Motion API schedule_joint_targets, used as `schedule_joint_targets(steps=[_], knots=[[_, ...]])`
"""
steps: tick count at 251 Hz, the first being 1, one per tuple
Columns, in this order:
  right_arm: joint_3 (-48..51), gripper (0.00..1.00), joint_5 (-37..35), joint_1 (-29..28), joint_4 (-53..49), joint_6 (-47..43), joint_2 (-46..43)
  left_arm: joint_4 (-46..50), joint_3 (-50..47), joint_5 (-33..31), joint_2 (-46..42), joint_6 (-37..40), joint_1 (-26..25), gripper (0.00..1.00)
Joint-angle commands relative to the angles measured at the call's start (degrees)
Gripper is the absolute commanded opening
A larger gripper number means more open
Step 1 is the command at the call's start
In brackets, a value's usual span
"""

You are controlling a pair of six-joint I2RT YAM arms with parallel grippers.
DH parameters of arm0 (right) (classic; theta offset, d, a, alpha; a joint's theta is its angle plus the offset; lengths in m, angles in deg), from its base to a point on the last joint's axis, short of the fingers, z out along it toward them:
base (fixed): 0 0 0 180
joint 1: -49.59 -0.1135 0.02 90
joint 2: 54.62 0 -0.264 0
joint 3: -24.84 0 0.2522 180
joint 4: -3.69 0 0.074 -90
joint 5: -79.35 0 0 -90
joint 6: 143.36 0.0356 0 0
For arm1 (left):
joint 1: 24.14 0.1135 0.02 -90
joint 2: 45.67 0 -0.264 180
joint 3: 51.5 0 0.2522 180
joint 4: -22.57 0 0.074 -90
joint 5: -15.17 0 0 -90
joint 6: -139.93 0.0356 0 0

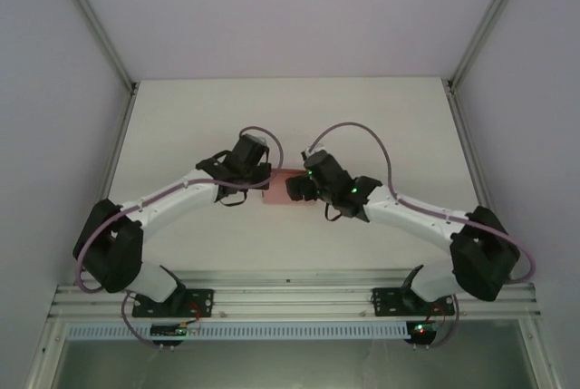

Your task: Assemble paper box

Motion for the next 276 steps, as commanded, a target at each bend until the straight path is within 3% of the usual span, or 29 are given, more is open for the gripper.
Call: schedule_joint_targets(steps=[1,72,133,160,192,213,232,276], knots=[[-1.8,0.99,5.6,3.1,2.6,0.4,-2.6,7.5,-2.1,2.7,2.7,0.8,-1.1,0.00],[-5.6,0.97,7.8,10.1,-2.7,5.8,2.7,7.0,-1.8,2.4,1.9,2.5,-2.0,0.02],[-1.5,0.73,4.4,10.0,-6.9,8.9,6.6,7.0,-2.4,2.6,-0.8,5.4,-2.3,0.16],[2.7,0.73,5.7,9.1,-4.3,10.9,6.7,7.3,-2.7,3.2,-3.2,7.8,-2.3,0.34],[5.0,0.73,5.3,8.7,-3.2,12.2,6.7,9.7,-1.7,5.3,-6.2,10.6,-2.3,0.73],[5.5,0.73,4.8,8.6,-2.7,13.7,6.8,13.3,0.0,4.4,-7.6,12.3,-2.3,0.91],[5.6,0.73,5.8,8.5,-2.4,14.6,7.4,15.0,1.0,3.9,-8.8,13.4,-2.3,1.00],[7.7,0.73,6.7,8.4,-0.1,14.8,7.6,13.4,2.4,5.3,-11.3,8.9,-1.3,1.00]])
